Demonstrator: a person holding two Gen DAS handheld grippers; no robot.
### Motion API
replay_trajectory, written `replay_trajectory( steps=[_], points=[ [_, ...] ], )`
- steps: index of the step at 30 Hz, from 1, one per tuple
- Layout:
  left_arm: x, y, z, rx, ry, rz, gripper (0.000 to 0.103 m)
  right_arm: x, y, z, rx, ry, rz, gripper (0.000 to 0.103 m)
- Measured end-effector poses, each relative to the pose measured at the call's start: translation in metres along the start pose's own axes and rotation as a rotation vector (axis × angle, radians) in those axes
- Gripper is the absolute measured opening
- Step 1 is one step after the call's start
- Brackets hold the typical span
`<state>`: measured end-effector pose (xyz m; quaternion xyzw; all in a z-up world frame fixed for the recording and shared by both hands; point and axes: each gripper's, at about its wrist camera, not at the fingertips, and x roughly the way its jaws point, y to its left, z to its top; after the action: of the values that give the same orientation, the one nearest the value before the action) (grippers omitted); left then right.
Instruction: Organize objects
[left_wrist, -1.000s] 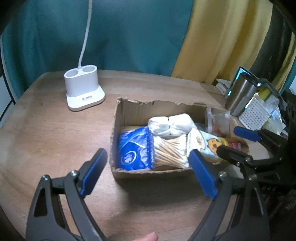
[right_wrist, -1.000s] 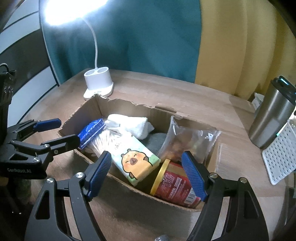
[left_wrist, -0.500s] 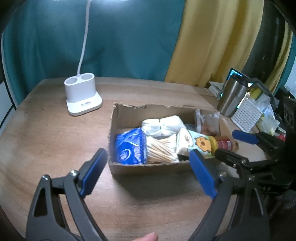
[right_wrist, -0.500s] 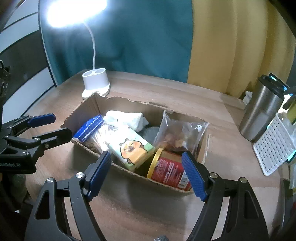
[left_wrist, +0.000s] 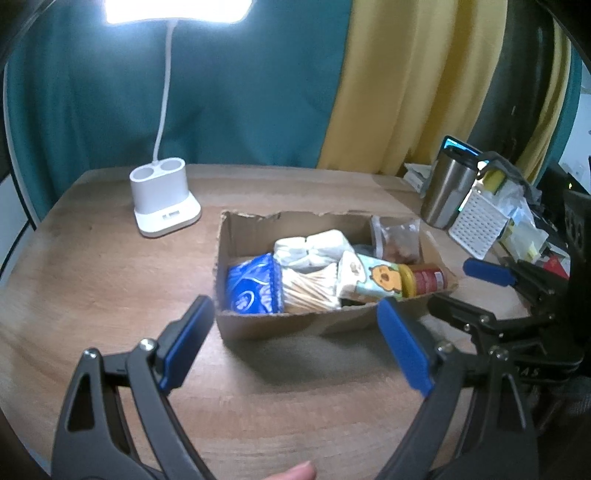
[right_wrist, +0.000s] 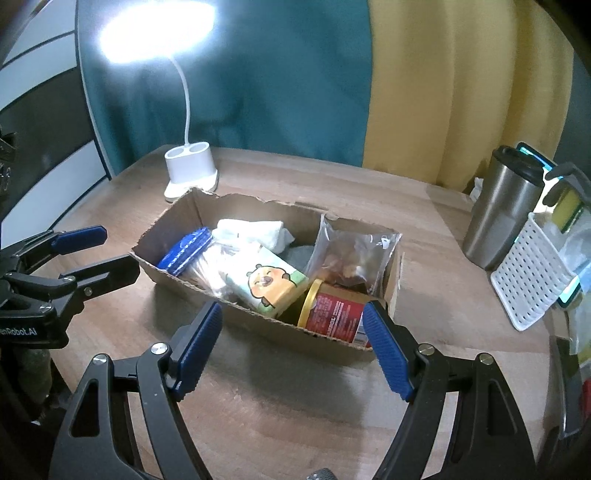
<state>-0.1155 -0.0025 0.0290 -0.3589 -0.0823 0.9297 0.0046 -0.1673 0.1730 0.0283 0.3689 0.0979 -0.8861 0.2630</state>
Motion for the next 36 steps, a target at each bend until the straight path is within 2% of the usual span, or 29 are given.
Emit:
replay_trajectory(
  steps=[13,25,36],
  points=[
    [-0.023,-0.005,-0.013,0.000,-0.018,0.006,0.091,-0.024,0.012,-0.015,-0.003,-0.016,-0.016,0.081],
    [-0.043,-0.009,-0.030,0.015,-0.038,0.064,0.091,-0.042,0.023,-0.032,-0.002,-0.036,-0.020,0.081],
    [-0.062,-0.007,-0.043,0.008,-0.060,0.066,0.091,-0.056,0.031,-0.043,0.002,-0.054,-0.029,0.081]
  ],
)
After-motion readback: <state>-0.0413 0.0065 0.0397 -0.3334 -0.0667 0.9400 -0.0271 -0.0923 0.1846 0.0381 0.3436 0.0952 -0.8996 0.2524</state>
